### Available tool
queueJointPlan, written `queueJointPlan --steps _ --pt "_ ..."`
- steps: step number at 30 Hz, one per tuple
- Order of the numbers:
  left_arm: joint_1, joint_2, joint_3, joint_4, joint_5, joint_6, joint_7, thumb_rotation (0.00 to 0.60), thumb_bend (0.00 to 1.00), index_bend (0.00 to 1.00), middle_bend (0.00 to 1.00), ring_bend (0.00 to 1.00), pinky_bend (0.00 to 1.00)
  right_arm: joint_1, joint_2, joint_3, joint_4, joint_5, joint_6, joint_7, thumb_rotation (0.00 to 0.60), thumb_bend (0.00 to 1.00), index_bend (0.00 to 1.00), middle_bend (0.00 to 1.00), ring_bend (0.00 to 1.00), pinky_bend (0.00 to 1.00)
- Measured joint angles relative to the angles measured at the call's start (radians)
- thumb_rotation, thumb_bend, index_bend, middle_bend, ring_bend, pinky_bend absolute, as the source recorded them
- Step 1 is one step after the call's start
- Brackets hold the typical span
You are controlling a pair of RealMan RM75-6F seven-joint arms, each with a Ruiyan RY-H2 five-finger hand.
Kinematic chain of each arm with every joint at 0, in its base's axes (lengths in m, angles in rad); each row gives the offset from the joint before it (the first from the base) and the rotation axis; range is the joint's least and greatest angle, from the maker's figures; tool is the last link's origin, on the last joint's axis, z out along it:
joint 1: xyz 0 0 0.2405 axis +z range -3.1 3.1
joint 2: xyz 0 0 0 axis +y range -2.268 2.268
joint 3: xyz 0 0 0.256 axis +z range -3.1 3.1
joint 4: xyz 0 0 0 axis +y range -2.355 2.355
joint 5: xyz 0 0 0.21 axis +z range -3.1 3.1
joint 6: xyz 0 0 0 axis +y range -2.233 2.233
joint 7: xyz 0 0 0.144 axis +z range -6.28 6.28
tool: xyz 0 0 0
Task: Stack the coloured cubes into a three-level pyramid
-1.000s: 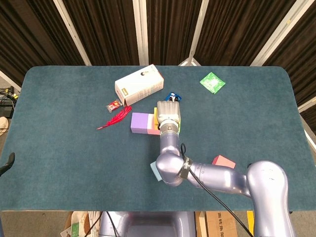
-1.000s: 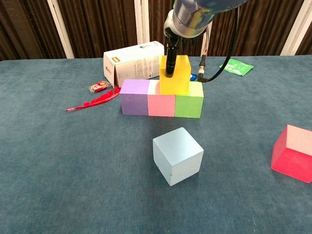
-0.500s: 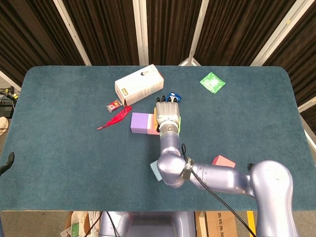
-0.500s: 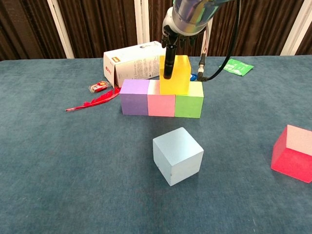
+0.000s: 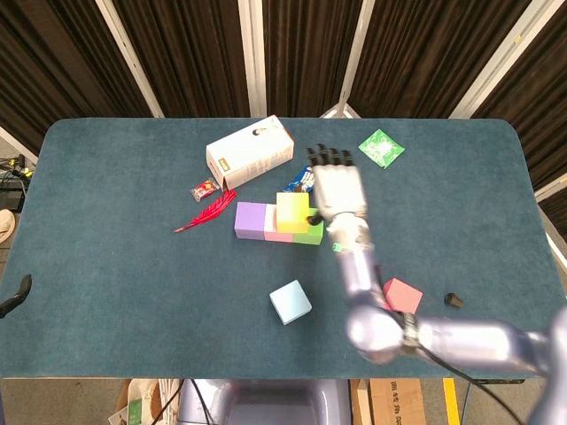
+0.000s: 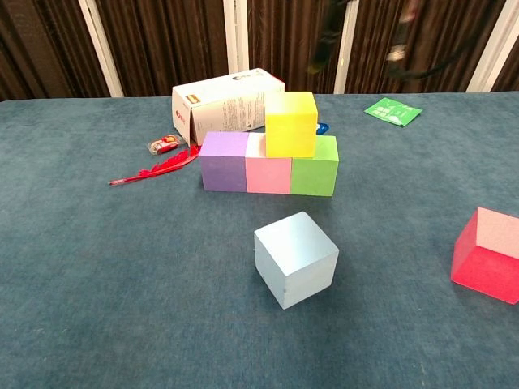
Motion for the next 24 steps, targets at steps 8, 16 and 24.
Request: queueJointPlan --steps 8,16,24 --pt "0.004 0.063 0.058 -0.049 0.075 -0.038 -0.050 0.600 0.34 0.03 0.00 0.00 0.00 -0.394 0.359 -0.127 -0.297 -0.281 0.058 0.216 0.600 0.09 0.00 0.00 0.00 0.00" --pt "-0.007 0.108 0.116 -0.080 0.141 -0.101 -0.096 0.600 0.34 0.03 0.00 0.00 0.00 -0.672 0.452 -0.301 -0.278 -0.760 0.036 0.564 0.600 0.09 0.00 0.00 0.00 0.00" --pt "-0.055 0.177 0.136 -0.108 0.198 -0.167 -0.096 0.600 0.31 0.03 0.00 0.00 0.00 -0.912 0.379 -0.501 -0.060 -1.182 0.123 0.845 0.600 0.09 0.00 0.00 0.00 0.00"
